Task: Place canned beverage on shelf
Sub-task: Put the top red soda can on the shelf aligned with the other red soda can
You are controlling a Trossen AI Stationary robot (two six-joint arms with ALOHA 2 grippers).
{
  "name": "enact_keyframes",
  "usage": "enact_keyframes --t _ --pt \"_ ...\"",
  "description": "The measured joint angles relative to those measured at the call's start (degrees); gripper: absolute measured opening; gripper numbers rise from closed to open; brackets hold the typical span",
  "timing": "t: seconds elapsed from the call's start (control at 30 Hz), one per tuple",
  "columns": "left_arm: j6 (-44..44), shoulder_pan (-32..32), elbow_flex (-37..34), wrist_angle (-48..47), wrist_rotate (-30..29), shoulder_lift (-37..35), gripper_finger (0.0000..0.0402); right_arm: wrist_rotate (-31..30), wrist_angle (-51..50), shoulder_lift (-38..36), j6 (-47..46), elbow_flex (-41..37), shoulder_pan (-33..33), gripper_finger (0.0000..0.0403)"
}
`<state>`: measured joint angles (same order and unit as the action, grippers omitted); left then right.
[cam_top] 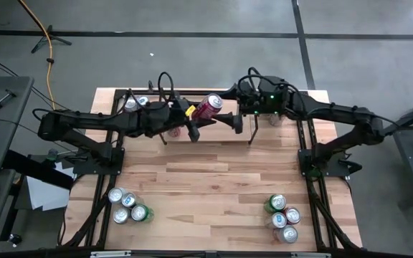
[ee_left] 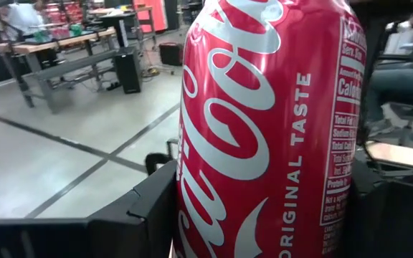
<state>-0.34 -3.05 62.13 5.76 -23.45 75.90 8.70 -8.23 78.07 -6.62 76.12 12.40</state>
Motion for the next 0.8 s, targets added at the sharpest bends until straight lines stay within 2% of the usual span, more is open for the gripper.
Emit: enact_keyframes --t 0.27,0.37,0.5,0.53,0.7,0.8 --pt "1.03 -0.02 0.02 0.51 0.87 0.04 0.0190 1.70 4.57 2.42 -1.16 -0.02 -0.02 0.0377" --pt "1.03 -0.02 0.04 0.30 0.70 0.04 0.0190 2.15 5.26 2.44 -1.48 -0.02 0.00 0.0349" --pt "2.12 -0.02 0.04 0.12 0.54 0.05 0.0190 1.95 5.10 2.43 -1.29 -0.02 0.00 0.0287" --pt "2.53 -0.02 0.04 0.13 0.54 0.07 0.0196 1.96 5.11 2.42 -1.13 -0.02 0.00 0.0285" --pt "5.96 0.00 0.17 -0.69 0.69 -0.78 0.0304 2.28 2.57 1.51 0.27 -0.10 0.42 0.0285" --pt "6.92 -0.33 2.59 -7.87 -0.22 -2.62 0.0350 2.19 0.43 -0.45 2.11 -0.13 1.45 0.0285"
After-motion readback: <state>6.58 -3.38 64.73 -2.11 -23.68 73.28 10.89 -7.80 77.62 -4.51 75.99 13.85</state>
